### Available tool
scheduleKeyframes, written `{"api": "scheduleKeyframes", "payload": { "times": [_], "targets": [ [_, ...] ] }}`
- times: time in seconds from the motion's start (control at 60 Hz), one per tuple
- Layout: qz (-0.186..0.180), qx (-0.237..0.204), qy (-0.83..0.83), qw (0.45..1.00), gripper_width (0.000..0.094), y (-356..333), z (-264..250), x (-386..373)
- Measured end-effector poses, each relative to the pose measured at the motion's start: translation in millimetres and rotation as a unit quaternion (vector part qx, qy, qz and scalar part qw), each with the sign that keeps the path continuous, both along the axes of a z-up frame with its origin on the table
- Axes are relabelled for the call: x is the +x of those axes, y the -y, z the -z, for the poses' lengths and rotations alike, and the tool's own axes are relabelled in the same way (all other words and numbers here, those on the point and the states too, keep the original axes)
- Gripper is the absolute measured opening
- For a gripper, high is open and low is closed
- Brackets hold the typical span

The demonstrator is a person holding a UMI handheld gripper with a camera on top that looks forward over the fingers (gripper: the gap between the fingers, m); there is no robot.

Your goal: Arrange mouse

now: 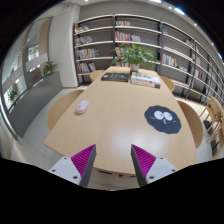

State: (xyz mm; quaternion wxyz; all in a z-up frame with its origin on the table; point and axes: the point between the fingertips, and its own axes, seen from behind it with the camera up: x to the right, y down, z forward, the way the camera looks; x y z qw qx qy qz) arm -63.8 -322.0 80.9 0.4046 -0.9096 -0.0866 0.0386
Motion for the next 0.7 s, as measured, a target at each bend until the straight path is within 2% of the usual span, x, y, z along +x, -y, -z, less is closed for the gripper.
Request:
{"api": "scheduleKeyframes", "payload": {
  "times": [0.033,0.05,0.1,0.133,0.267,0.4,0.55,0.7],
  "targets": [
    [-0.004,-0.012,0.001,1.000,0.0684,0.5,13.2,-15.5],
    [-0.008,-0.023,0.000,1.000,0.0685,12.5,-3.4,-5.7],
    [-0.014,-0.039,0.002,0.999,0.0684,8.9,12.7,-30.5],
    [-0.013,-0.042,0.004,0.999,0.0688,-1.0,47.0,-65.0],
    [-0.014,-0.066,0.001,0.998,0.0697,-34.9,77.8,-125.4],
    [-0.007,-0.074,-0.003,0.997,0.0699,-88.5,94.3,-166.4],
    [0.018,-0.056,-0.003,0.998,0.0701,-158.0,94.0,-187.3],
    [0.019,-0.055,0.006,0.998,0.0691,-208.9,95.9,-203.0]
  ]
}}
